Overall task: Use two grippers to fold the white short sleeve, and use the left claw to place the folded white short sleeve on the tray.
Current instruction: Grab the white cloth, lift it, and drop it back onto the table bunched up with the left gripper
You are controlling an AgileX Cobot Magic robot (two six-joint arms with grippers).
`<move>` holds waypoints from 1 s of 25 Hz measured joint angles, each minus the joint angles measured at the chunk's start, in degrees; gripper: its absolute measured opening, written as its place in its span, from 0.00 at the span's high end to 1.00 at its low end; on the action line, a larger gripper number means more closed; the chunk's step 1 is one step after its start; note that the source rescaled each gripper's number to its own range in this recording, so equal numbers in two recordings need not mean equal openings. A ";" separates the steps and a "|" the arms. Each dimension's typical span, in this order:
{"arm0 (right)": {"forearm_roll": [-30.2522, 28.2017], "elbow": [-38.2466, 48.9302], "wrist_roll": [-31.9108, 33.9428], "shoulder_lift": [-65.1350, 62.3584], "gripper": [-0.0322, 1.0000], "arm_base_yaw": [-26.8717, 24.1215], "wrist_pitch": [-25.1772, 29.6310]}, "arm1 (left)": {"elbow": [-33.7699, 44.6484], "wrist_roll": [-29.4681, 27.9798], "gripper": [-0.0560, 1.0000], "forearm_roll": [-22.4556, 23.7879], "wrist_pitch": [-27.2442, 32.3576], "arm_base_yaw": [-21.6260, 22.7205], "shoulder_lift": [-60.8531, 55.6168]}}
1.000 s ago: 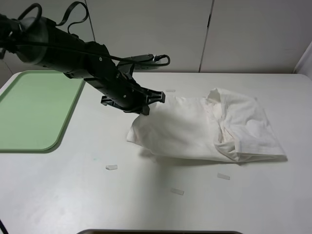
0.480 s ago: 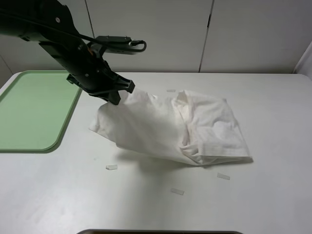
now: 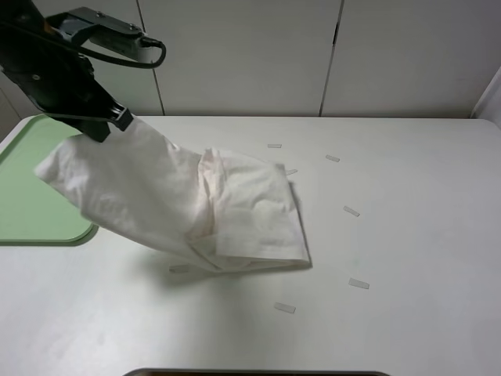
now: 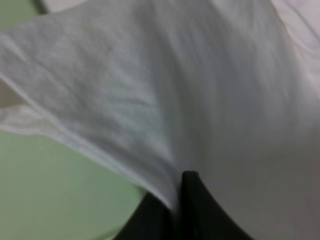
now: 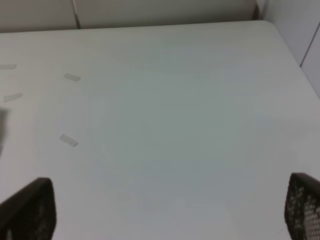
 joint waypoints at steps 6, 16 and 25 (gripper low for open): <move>0.00 0.00 0.00 0.00 0.00 0.00 0.00 | 0.00 0.12 0.94 5.13 3.60 0.18 -3.45; 0.00 0.00 0.00 0.00 0.00 0.00 0.00 | 0.00 0.81 0.94 -1.93 -4.75 -6.92 0.49; 0.00 0.00 0.00 0.00 0.00 0.00 0.00 | 0.00 1.08 0.94 -7.25 -15.93 -16.70 8.69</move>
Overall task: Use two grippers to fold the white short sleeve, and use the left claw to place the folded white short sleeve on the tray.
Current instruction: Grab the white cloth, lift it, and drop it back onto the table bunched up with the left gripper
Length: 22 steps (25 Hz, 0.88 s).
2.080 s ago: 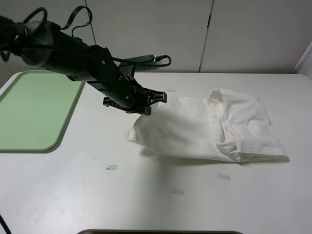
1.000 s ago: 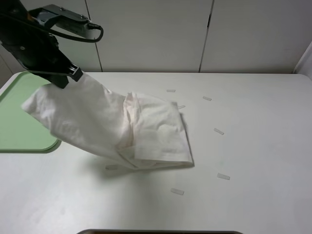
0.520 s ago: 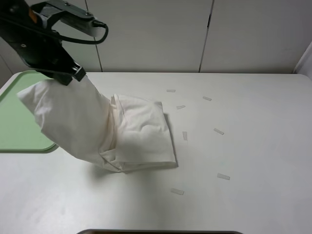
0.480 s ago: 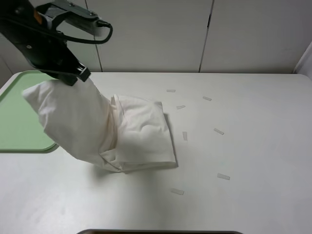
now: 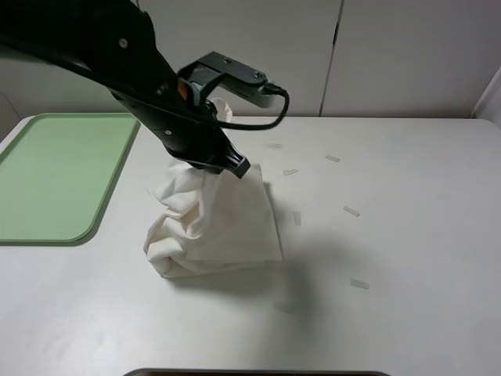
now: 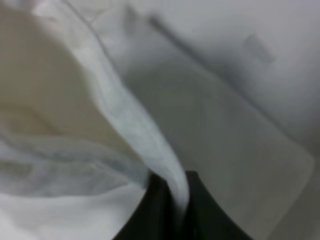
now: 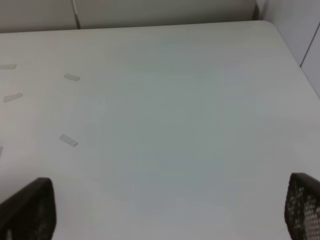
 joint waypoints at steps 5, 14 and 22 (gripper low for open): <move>0.00 0.00 0.00 0.00 0.00 0.00 0.00 | 0.00 -0.06 0.94 -0.75 -6.58 -2.68 4.22; 0.00 0.00 0.00 0.00 0.00 0.00 0.00 | 0.00 -6.90 0.94 -2.00 -22.58 -3.50 13.33; 0.00 0.00 0.00 0.00 0.00 0.00 0.00 | 0.12 -7.95 0.79 -2.00 -28.17 -4.16 14.49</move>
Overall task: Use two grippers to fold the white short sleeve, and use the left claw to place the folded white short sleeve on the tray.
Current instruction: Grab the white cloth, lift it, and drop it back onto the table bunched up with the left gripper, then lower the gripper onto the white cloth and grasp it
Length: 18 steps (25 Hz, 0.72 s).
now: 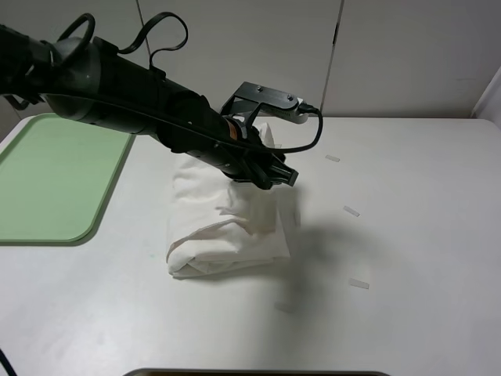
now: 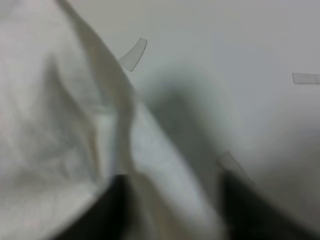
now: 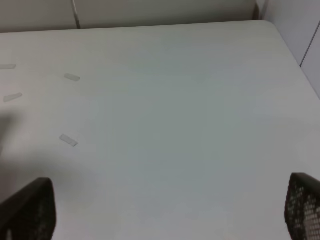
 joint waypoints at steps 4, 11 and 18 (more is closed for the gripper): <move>0.00 0.00 0.00 0.00 0.00 0.00 0.00 | 0.00 0.00 0.17 0.00 -0.19 0.00 0.00; 0.00 0.00 0.00 0.00 0.00 0.00 0.00 | 0.00 0.00 0.01 0.14 1.80 -0.06 -1.41; 0.00 0.00 0.00 0.00 0.00 0.00 0.00 | -0.05 0.06 0.00 0.19 8.24 -0.06 -7.06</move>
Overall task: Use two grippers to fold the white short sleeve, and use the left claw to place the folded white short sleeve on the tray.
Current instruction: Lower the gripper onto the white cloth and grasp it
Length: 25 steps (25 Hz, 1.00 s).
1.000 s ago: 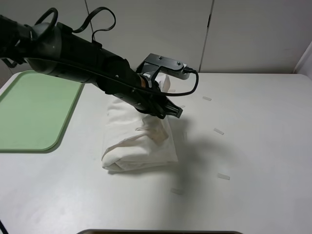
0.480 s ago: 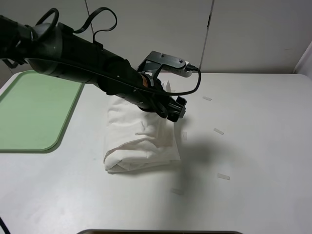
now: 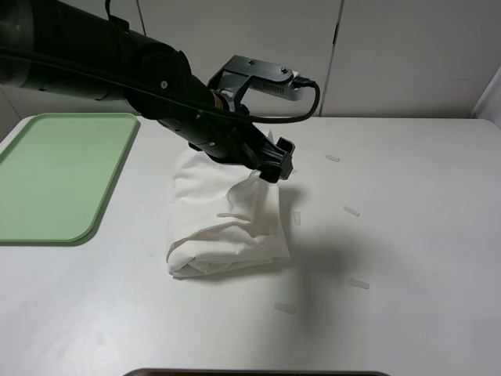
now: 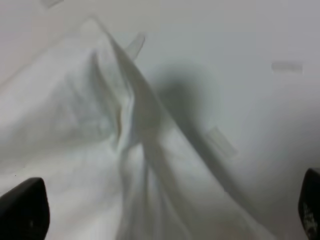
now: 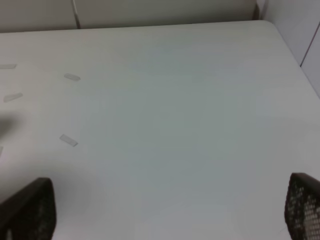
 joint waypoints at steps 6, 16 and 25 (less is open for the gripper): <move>0.00 0.00 0.00 0.00 0.00 0.00 0.00 | 0.00 1.15 0.00 0.22 7.99 0.00 -2.07; 0.05 0.00 0.00 0.00 0.00 0.00 0.00 | 0.00 6.69 0.00 1.17 21.81 0.45 -4.55; 0.05 0.00 0.00 0.00 0.00 0.00 0.00 | 0.00 9.97 0.00 3.80 30.51 9.44 -4.45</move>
